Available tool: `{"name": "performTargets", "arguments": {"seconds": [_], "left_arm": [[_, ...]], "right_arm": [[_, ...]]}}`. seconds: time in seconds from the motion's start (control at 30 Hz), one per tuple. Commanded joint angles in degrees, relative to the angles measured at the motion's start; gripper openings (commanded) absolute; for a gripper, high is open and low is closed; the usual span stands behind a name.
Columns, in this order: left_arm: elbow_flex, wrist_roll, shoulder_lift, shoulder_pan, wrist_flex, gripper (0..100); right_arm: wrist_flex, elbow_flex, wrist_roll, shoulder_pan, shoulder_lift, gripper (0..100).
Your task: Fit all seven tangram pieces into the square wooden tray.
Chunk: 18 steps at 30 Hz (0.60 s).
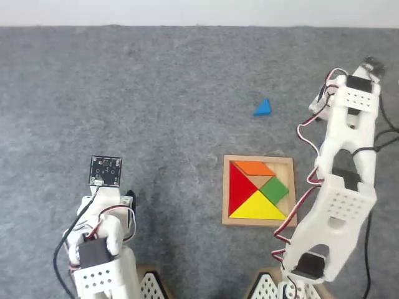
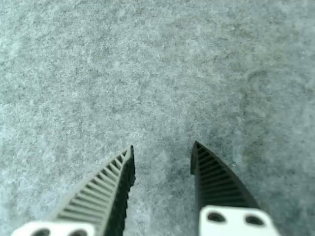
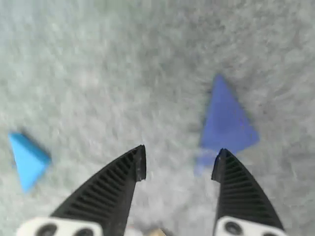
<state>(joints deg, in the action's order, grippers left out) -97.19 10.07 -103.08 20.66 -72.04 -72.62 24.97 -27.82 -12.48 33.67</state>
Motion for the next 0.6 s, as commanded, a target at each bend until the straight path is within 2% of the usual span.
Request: {"name": "performTargets", "arguments": {"seconds": [0.0, 0.2, 0.57], "left_arm": [[0.8, -0.6, -1.1, -0.3, -0.4, 18], [0.8, -0.6, -1.1, 0.0, -0.4, 18], [0.8, -0.6, -1.1, 0.0, -0.4, 18]], "right_arm": [[5.4, 3.0, -2.2, -0.5, 1.3, 23.0], [8.5, 6.8, -2.1, -3.6, 7.7, 23.0], [-3.7, 16.4, -2.0, -4.3, 9.7, 23.1]]}}
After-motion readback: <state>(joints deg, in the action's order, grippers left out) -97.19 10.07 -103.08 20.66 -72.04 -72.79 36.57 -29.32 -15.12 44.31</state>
